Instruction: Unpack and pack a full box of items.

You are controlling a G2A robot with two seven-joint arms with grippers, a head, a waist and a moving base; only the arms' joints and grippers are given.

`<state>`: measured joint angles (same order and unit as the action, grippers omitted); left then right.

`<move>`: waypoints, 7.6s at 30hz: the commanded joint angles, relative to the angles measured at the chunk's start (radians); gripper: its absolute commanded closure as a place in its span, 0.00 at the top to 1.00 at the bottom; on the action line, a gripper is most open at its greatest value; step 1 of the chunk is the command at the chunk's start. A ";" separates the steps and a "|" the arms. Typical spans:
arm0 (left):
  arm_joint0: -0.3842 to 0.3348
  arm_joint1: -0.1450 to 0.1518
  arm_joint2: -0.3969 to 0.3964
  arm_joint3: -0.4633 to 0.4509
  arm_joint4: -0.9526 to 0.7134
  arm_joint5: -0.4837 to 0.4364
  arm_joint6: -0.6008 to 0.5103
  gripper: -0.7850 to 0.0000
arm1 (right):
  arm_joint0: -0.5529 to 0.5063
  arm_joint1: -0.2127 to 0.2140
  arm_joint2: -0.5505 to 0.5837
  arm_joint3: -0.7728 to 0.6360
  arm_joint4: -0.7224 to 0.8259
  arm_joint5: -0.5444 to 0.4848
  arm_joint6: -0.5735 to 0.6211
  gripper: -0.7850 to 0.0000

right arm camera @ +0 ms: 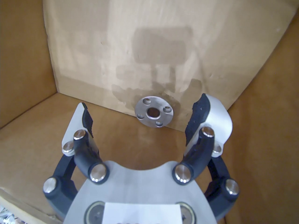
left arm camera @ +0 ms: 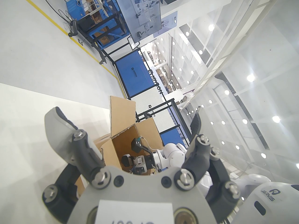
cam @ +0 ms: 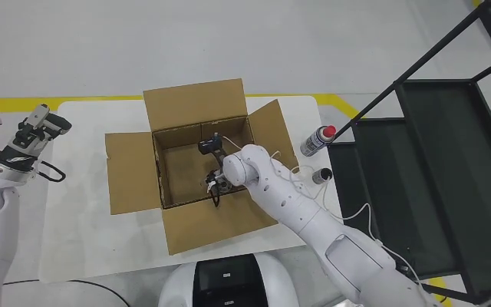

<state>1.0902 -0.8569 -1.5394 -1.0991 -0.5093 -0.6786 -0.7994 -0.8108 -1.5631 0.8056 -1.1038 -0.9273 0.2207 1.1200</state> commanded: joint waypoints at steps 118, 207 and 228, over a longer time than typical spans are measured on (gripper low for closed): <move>0.000 0.000 0.000 0.000 0.000 0.000 0.000 1.00 | 0.196 -0.179 -0.152 0.417 0.162 -0.048 0.009 0.00; 0.000 0.000 0.000 0.000 0.000 0.000 0.000 1.00 | 0.177 -0.155 -0.036 0.403 0.055 -0.005 -0.148 0.28; 0.000 0.000 0.000 0.000 0.000 0.000 0.000 1.00 | -0.049 -0.067 0.057 -0.117 -0.137 0.040 -0.006 0.00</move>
<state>1.0902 -0.8569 -1.5394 -1.0991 -0.5093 -0.6786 -0.7994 -0.8383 -1.6382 0.8506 -1.1670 -1.0456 0.2603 1.1017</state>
